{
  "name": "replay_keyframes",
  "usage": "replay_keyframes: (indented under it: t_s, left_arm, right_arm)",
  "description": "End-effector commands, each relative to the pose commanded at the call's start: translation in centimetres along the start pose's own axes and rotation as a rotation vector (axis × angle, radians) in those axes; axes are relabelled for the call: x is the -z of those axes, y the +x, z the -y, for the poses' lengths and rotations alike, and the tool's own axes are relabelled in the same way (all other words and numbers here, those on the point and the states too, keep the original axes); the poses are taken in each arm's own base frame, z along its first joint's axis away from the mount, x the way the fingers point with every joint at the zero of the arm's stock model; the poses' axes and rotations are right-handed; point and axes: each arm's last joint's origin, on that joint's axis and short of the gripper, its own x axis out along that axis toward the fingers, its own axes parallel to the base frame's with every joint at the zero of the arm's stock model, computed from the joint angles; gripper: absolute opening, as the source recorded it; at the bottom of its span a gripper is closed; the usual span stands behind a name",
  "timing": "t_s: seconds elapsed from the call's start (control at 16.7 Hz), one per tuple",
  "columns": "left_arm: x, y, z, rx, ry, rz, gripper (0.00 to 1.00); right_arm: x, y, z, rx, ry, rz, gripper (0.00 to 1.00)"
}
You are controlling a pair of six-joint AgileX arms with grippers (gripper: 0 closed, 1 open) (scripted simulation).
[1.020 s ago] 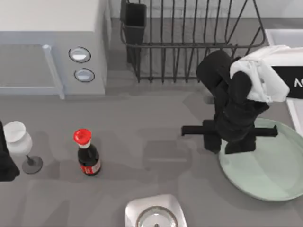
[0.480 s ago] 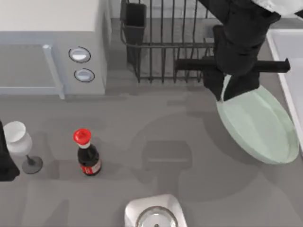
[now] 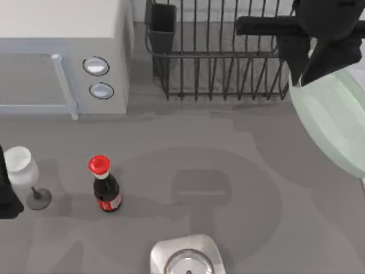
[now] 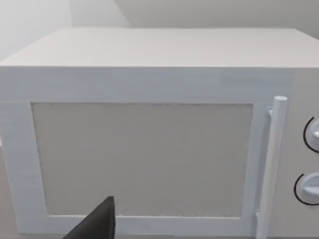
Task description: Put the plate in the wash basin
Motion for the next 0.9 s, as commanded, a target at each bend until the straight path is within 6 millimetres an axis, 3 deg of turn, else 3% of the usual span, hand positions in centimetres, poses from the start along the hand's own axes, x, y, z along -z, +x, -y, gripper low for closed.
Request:
replay_keyframes:
  t_s: [0.3, 0.42, 0.54, 0.72, 0.9]
  left_arm:
    - [0.0, 0.0, 0.0, 0.000, 0.000, 0.000, 1.00]
    - [0.0, 0.0, 0.0, 0.000, 0.000, 0.000, 1.00]
    - [0.0, 0.0, 0.0, 0.000, 0.000, 0.000, 1.00]
    - [0.0, 0.0, 0.0, 0.000, 0.000, 0.000, 1.00]
    - [0.0, 0.0, 0.0, 0.000, 0.000, 0.000, 1.00]
  right_arm:
    - [0.0, 0.1, -0.1, 0.000, -0.004, -0.002, 0.00]
    - [-1.3, 0.6, 0.5, 0.005, -0.005, -0.004, 0.00]
    - [-4.1, 1.8, 2.0, 0.013, -0.006, -0.009, 0.00]
    - [-10.1, 5.8, 6.1, 0.031, -0.007, -0.035, 0.00]
    - [-15.5, 11.6, 13.3, 0.043, -0.008, -0.084, 0.00]
